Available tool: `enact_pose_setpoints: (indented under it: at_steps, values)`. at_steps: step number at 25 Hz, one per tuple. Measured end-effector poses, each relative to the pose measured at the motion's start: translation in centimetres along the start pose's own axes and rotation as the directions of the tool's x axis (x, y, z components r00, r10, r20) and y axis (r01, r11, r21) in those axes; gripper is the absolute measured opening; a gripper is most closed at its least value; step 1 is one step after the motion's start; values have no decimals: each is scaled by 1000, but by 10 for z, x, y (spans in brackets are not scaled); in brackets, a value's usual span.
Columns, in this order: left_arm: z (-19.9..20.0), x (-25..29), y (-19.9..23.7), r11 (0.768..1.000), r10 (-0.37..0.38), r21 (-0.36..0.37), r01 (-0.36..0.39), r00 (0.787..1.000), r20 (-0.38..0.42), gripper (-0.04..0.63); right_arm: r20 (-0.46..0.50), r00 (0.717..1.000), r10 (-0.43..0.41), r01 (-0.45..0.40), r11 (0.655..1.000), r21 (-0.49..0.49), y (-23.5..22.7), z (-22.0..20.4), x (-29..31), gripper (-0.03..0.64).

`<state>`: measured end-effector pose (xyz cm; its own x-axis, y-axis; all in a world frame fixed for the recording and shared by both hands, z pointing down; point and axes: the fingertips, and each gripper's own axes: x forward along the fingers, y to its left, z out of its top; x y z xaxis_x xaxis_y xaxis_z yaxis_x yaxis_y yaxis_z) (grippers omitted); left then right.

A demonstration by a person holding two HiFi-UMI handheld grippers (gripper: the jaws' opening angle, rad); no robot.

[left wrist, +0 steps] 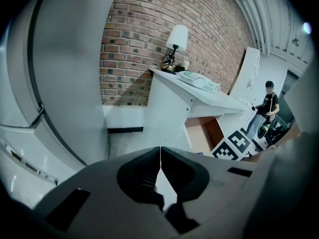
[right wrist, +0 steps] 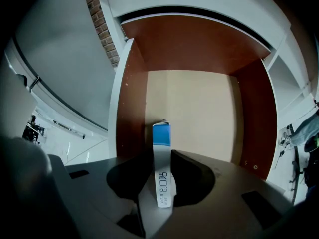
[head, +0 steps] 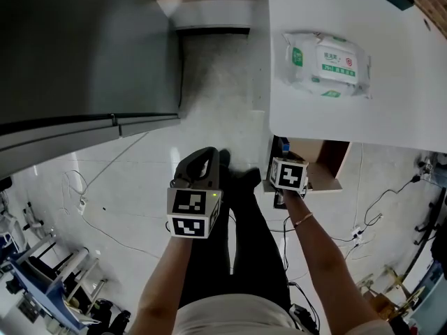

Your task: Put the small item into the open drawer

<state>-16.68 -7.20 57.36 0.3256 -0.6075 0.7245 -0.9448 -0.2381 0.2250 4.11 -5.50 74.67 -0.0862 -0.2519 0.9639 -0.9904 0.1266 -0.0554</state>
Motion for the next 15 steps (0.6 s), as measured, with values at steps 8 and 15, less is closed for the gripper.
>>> enact_pose_setpoints:
  at_steps: [8,15]
  values:
    - [16,-4,-21,999,-31,42,31,999,12,24,97,995,34,-37,999,23,-1,8,-44,130]
    - [32,-15,-50,993,-75,98,73,997,18,23,227,970,87,-110,990,91,-3,17,-117,130]
